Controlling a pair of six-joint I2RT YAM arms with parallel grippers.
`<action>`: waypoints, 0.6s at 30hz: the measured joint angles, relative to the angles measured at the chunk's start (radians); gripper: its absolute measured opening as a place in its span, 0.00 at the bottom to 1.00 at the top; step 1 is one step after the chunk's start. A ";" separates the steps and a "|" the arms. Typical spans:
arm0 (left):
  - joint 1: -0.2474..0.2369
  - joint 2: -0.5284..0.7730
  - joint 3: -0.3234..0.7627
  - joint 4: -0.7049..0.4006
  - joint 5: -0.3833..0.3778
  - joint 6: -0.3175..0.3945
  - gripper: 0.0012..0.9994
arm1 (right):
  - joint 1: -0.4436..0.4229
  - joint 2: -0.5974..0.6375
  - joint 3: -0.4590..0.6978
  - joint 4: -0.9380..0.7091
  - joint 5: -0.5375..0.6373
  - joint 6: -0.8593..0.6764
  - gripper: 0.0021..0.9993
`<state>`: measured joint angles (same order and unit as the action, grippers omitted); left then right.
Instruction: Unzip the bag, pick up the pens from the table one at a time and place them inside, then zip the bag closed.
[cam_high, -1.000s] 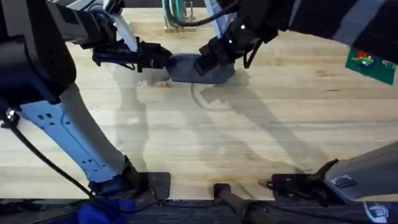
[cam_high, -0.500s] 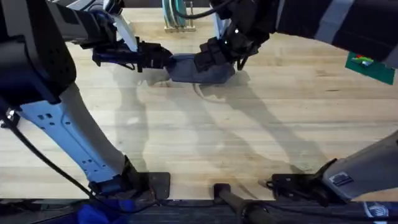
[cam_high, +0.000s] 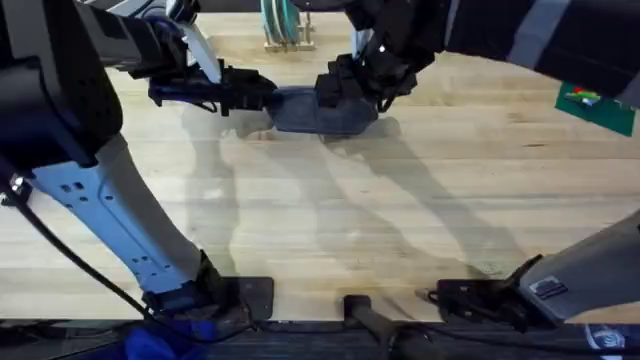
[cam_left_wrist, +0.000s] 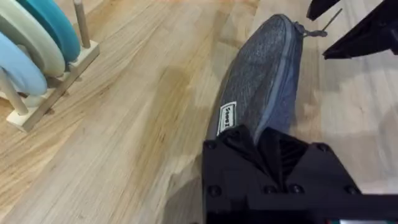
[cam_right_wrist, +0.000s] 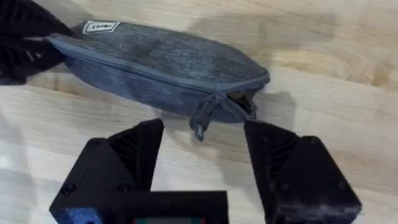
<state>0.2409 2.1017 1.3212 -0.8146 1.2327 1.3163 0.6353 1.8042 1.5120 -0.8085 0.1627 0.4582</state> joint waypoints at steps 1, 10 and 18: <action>0.000 0.000 0.000 0.000 0.000 0.000 0.04 | 0.000 0.000 0.000 0.000 -0.002 0.008 0.79; 0.000 0.000 0.000 0.000 0.000 0.000 0.04 | -0.004 0.060 0.002 0.019 -0.023 0.065 0.72; 0.000 0.000 0.000 0.000 0.000 0.000 0.04 | -0.008 0.061 0.004 0.036 -0.028 0.097 0.72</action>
<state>0.2409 2.1017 1.3212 -0.8146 1.2327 1.3163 0.6270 1.8656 1.5158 -0.7727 0.1349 0.5549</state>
